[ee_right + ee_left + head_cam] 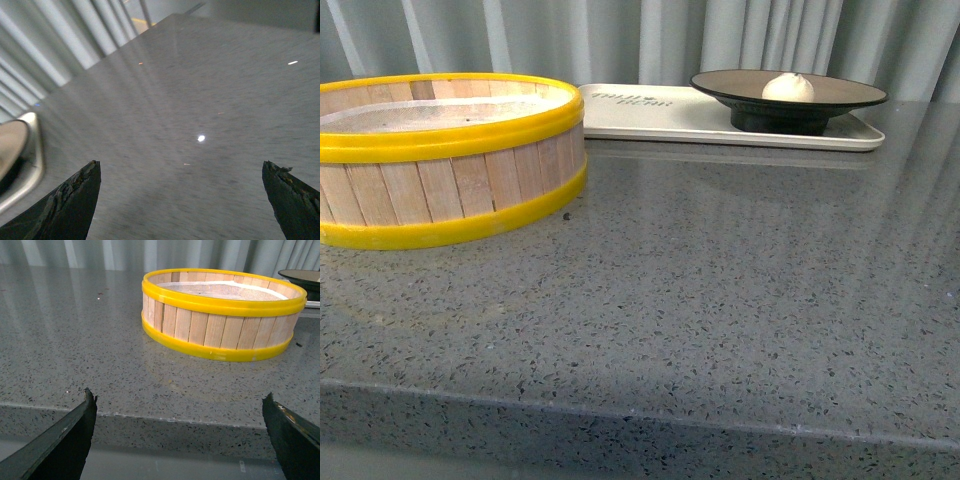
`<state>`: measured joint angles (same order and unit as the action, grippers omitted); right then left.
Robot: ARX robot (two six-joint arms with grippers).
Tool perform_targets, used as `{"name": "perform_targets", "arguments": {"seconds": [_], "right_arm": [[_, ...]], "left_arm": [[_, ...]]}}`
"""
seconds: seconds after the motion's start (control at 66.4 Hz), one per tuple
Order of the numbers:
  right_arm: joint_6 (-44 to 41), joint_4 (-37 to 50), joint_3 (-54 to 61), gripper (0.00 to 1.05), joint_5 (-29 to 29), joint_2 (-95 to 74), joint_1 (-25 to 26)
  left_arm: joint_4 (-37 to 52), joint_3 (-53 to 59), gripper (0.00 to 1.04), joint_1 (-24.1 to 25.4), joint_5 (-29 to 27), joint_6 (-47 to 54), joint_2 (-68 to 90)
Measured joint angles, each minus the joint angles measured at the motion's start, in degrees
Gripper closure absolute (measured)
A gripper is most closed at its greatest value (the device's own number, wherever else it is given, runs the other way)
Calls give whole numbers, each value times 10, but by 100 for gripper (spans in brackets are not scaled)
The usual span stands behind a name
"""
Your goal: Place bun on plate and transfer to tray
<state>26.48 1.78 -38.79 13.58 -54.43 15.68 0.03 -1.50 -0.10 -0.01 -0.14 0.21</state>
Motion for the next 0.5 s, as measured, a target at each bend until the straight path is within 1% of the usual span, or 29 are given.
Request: {"name": "perform_targets", "arguments": {"seconds": [0.045,0.105,0.121,0.136,0.151,0.181,0.196,0.211,0.226,0.256,0.271,0.286,0.316,0.377,0.407,0.497], "right_arm": [[-47,-6,36,8,13,55,15],[-115,-17,75,8,15,120,39],[-131,-13,87,9,-6,136,50],[-146,6,102,12,-38,151,67],[-164,31,120,16,-112,167,86],[-185,53,137,19,-167,182,102],[-198,68,153,23,-218,198,113],[-204,73,161,24,-241,206,117],[-214,75,174,28,-281,223,123],[-222,74,187,32,-318,240,125],[-231,70,206,37,-364,264,123],[-235,66,217,40,-384,279,120],[-242,59,232,46,-394,301,113],[-251,50,252,56,-390,335,97],[-253,48,257,60,-377,344,90],[-257,42,279,76,-334,374,56]], "left_arm": [[0,0,7,0,0,0,0],[0,0,7,0,0,0,0],[0,0,7,0,0,0,0],[0,0,7,0,0,0,0],[0,0,7,0,0,0,0],[0,0,7,0,0,0,0],[0,0,7,0,0,0,0],[0,0,7,0,0,0,0],[0,0,7,0,0,0,0],[0,0,7,0,0,0,0],[0,0,7,0,0,0,0],[0,0,7,0,0,0,0],[0,0,7,0,0,0,0],[0,0,7,0,0,0,0],[0,0,7,0,-1,0,0],[0,0,7,0,-1,0,0]]}}
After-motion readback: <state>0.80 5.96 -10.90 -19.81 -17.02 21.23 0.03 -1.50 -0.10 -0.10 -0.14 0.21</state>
